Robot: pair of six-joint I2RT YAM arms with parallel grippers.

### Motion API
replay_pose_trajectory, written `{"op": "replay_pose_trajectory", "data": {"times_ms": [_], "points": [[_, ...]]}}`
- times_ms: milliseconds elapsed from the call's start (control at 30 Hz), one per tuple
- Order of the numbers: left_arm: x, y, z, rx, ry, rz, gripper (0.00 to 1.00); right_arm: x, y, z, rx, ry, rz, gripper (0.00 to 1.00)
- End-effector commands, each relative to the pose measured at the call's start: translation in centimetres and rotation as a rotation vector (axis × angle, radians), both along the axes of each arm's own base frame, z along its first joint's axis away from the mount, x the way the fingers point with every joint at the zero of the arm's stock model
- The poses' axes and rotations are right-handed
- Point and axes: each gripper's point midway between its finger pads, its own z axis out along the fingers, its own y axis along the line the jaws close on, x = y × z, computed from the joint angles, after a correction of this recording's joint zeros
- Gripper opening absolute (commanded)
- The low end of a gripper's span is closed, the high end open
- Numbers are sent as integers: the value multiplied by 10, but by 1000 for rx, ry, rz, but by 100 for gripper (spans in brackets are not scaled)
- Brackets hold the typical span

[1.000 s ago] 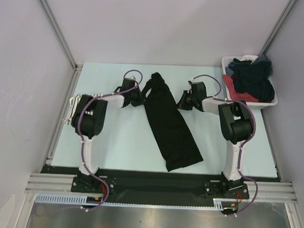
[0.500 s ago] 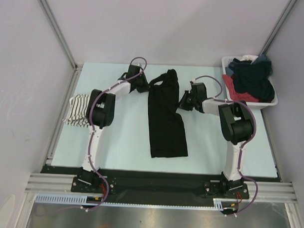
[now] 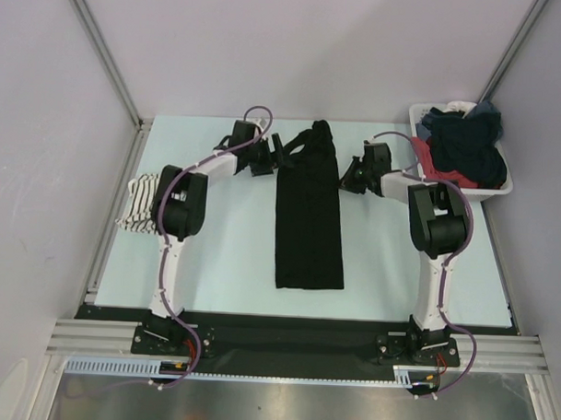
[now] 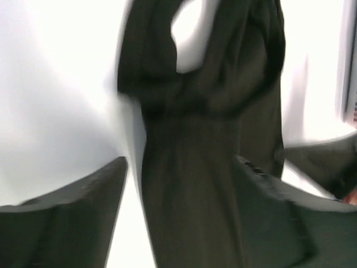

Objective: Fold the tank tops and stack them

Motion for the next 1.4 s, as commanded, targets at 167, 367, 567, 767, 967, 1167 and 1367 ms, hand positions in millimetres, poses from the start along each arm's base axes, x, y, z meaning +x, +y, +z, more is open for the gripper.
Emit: {"op": "replay_pose_trajectory", "data": {"times_ms": [167,367,567,767,967,1167,1367], "points": [[-57,23,53,66,-88,-58,92,-5,-17,-1,-53,46,7,39],[-135,33,88,119,-238,-11,100,-40,-14,40,-118,-25,20,47],[-202,99,76,271,-199,341,100,-112,-17,46,-262,-73,15,48],[-250,95,103,41,-504,222,100,-168,-18,69,-238,-206,32,64],[-277,101,97,111,-389,151,100,-199,-13,56,-142,-121,114,52],[-300,116,89,12,-464,224,100,-219,-29,87,-236,-335,59,63],[-327,96,110,-177,-606,100,100,-249,-2,100,-22,-406,238,73]]}}
